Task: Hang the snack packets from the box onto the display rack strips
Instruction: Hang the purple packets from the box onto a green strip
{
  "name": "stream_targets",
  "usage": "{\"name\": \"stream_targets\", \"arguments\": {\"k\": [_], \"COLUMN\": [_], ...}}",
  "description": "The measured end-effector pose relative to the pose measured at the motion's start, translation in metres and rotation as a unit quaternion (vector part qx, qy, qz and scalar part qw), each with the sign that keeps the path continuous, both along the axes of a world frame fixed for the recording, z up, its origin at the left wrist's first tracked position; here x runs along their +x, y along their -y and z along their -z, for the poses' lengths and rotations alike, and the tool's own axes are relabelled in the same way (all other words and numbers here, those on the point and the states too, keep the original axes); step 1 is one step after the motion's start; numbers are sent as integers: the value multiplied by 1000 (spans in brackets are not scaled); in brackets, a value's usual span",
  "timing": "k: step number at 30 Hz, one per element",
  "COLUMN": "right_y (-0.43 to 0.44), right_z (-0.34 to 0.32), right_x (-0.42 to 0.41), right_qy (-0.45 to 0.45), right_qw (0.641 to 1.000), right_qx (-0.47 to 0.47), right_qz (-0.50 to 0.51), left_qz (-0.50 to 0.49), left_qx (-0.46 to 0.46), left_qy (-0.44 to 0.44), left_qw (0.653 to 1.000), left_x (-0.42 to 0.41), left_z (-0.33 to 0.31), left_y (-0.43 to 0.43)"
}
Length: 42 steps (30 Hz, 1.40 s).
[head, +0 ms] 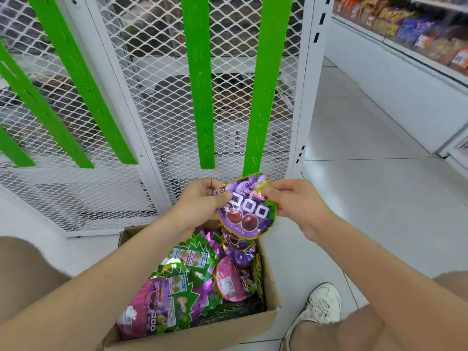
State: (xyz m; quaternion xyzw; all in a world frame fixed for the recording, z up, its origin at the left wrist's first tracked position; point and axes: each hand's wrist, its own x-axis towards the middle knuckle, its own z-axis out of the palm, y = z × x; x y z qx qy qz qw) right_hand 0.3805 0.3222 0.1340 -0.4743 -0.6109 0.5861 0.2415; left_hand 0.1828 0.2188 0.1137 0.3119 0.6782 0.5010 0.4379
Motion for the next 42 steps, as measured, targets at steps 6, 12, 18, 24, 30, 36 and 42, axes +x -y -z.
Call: {"name": "stream_targets", "arguments": {"k": [6,12,18,24,30,36,42], "right_y": [-6,-17,1,14,14,-4,10], "right_z": [5,4,-1,-3,8,14,16], "right_x": [-15,-30,-33,-31,-31,-22,0], "right_qy": [56,17,55,56,114,214,430], "right_qw": [974,971,955,957,958,932,838], "right_qx": [219,230,274,252,249,291,250], "right_qz": [27,64,99,129,82,-8,-226], "left_qz": [94,72,92,115,98,53,2], "left_qx": [64,82,79,74,89,138,-5], "left_qy": [-273,-159,-151,-164,-136,-384,-487], "left_qw": [955,981,981,977,982,911,873], "left_x": [5,4,0,0,1,3,18], "left_z": [-23,-33,-34,-38,-40,-16,63], "left_y": [-31,-65,-60,-48,-42,-32,5]}}
